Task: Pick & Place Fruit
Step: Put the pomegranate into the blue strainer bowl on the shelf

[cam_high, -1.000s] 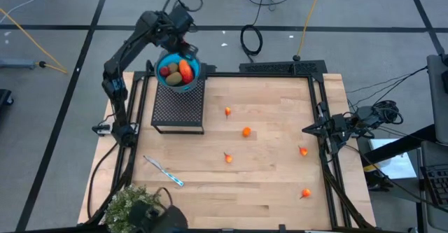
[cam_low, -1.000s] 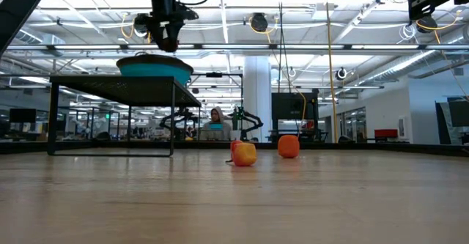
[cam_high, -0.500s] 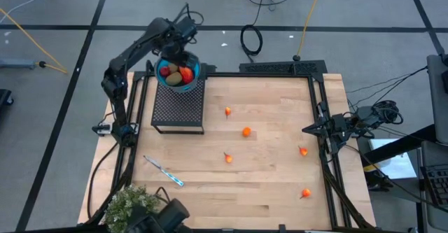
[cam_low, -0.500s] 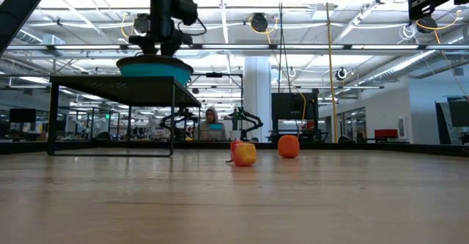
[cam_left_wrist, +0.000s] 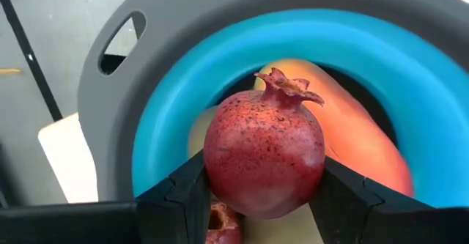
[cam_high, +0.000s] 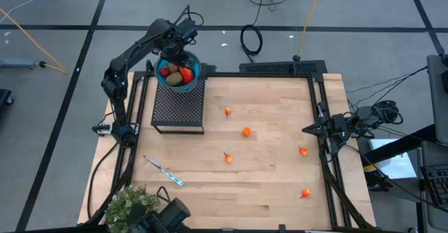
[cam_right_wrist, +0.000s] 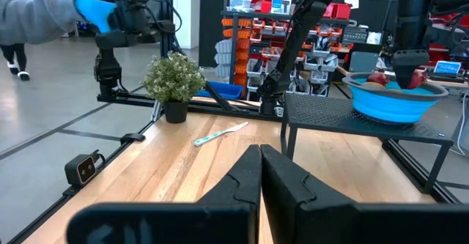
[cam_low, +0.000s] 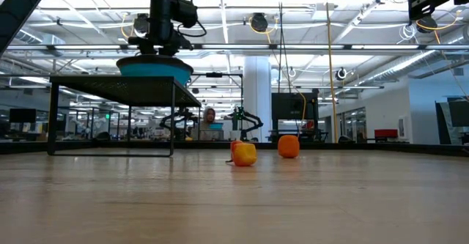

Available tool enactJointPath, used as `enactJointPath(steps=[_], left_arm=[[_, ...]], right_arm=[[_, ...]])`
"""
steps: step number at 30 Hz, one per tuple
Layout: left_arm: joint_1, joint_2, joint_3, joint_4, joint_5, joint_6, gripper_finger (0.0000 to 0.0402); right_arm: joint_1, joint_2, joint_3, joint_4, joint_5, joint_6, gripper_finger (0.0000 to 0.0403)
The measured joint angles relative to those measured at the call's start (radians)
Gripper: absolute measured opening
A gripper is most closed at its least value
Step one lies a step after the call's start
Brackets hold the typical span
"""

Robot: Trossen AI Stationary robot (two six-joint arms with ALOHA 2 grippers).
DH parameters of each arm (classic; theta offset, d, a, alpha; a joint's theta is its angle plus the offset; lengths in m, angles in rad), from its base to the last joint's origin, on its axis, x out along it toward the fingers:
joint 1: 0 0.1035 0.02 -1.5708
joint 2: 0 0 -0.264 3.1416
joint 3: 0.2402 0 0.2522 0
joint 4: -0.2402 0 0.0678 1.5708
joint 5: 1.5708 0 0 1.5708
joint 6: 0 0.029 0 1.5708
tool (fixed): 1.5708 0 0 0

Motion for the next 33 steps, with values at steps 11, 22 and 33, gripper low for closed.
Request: enactJointPath(steps=[11, 22, 33], left_arm=[[0.024, 0.0, 0.0, 0.0, 0.001, 0.045, 0.0184], [0.036, 0.0, 0.0, 0.0, 0.002, 0.051, 0.0208], [0.036, -0.008, 0.0, 0.0, 0.01, 0.095, 0.0254]], right_arm=[[0.0, 0.0, 0.0, 0.001, 0.0, 0.003, 0.0004], [0.0, 0.0, 0.0, 0.011, -0.003, 0.004, 0.0004], [0.0, 0.0, 0.0, 0.023, -0.004, 0.004, 0.0004]])
